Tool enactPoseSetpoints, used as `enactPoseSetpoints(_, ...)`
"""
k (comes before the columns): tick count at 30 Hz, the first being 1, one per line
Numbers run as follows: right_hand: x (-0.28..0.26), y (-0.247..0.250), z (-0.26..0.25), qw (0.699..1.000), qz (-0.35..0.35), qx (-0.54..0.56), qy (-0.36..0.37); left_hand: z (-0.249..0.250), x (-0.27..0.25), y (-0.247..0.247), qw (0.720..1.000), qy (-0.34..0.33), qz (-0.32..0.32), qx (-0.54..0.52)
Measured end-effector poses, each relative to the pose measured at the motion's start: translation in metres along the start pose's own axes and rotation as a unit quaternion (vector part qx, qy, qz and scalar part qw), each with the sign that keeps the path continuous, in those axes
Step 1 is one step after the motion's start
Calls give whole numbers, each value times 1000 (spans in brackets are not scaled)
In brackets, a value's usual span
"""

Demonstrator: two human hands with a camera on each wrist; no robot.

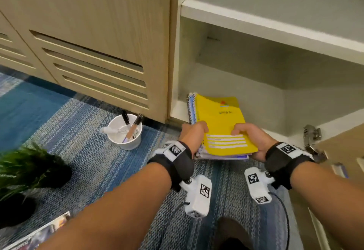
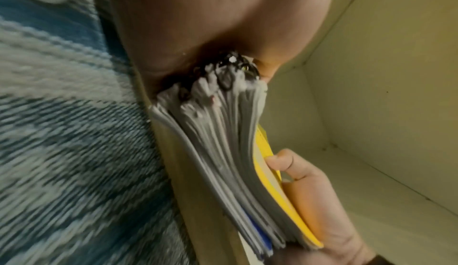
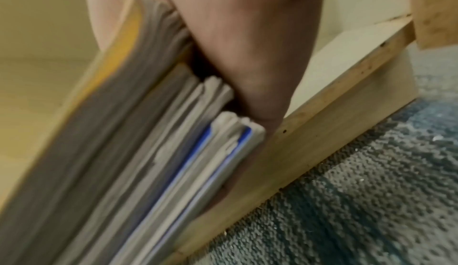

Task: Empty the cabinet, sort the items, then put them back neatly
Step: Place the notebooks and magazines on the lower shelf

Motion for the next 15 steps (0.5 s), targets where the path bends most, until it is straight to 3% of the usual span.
enactPoseSetpoints(3,25,7,-14,997,34,72,22,49,14,-9,993,-54,17,105)
enactPoseSetpoints(8,80,25,-43,991,114,56,28,86,62,-15,961,-88,38,261)
enactPoseSetpoints(12,113,42,-76,987,155,6,50,114,95,-12,951,-118,73,275)
enactPoseSetpoints(15,123,52,-88,971,213,78,81,137,116,-12,948,-166,116,246)
Point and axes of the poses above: each hand's wrist, its own x-axis towards the middle knuckle, its own y-axis out of the back of the hand, z = x × y, the point moved 10 cm from there along x, towards the middle knuckle, and after that the axes turned 9 degrees about -x, right-handed, at the moved point
